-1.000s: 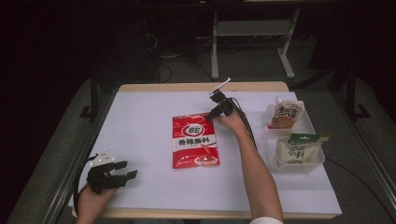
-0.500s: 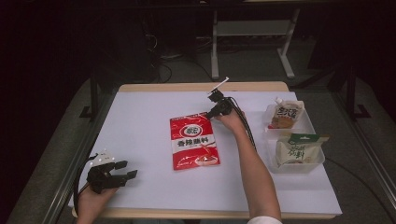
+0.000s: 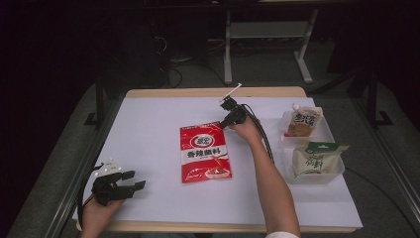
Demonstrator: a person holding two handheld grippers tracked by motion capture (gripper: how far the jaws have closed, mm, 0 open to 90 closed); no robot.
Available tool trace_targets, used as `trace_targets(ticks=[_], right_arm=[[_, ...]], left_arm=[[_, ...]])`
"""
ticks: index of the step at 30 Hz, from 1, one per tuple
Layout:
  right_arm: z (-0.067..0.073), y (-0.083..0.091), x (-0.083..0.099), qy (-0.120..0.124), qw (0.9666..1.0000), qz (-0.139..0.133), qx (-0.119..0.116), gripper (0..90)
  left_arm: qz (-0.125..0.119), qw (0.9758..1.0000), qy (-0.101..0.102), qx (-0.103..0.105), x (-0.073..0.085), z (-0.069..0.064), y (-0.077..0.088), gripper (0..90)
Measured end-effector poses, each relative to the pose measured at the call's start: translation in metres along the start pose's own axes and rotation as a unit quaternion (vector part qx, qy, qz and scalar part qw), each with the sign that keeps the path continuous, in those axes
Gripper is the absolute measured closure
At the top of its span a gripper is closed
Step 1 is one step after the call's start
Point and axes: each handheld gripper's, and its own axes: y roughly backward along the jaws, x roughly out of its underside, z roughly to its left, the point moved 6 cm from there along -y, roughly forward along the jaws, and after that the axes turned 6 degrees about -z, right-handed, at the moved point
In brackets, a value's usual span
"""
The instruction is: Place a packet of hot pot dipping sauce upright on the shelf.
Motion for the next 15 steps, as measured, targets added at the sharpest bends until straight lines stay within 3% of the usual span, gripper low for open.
trace_targets(ticks=[9, 14, 15], right_arm=[[0.013, 0.010, 0.015, 0.007, 0.9997, 0.021, -0.009, 90.0], [0.012, 0.013, 0.027, -0.009, 0.9993, 0.027, -0.023, 89.7], [0.011, 0.014, 0.028, -0.018, 0.9992, 0.023, -0.026, 86.1]], left_arm=[[-0.005, 1.0000, 0.001, 0.000, -0.001, -0.002, -0.001, 37.8], [-0.002, 1.0000, -0.003, 0.001, -0.001, -0.002, -0.001, 37.9], [-0.001, 1.0000, -0.004, 0.002, -0.001, -0.003, -0.002, 37.9]])
